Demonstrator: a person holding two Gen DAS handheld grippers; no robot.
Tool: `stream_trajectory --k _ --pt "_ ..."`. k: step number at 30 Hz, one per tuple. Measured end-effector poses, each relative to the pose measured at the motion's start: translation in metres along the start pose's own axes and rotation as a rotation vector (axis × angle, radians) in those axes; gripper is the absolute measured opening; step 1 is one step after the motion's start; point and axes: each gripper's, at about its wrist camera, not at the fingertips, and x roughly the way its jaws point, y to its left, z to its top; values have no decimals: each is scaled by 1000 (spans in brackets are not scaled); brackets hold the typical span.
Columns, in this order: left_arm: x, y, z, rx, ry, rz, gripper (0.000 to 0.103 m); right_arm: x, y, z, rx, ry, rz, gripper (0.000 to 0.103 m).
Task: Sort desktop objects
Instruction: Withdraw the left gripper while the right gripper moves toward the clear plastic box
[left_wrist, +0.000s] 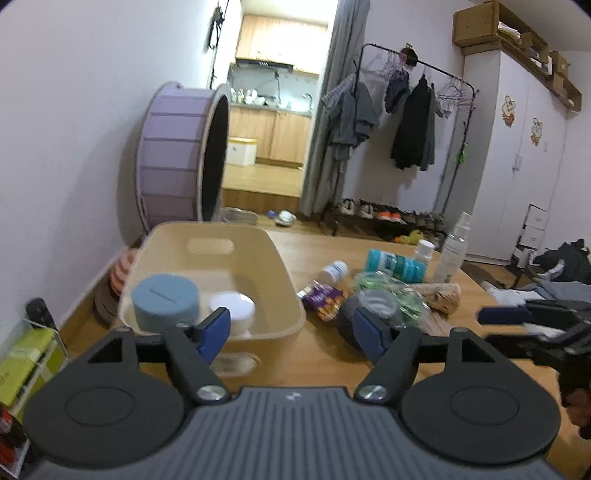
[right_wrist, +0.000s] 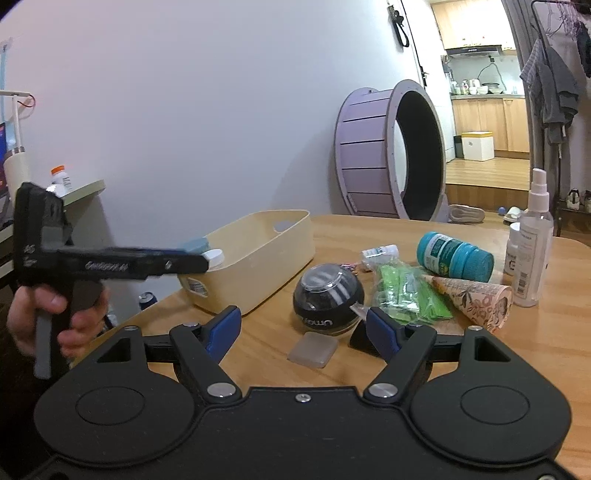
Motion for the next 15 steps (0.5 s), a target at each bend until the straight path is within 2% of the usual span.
stream_trajectory --k 15 --pt "30 -28 -14 59 34 -181 73 13 -24 -5 3 65 -166 75"
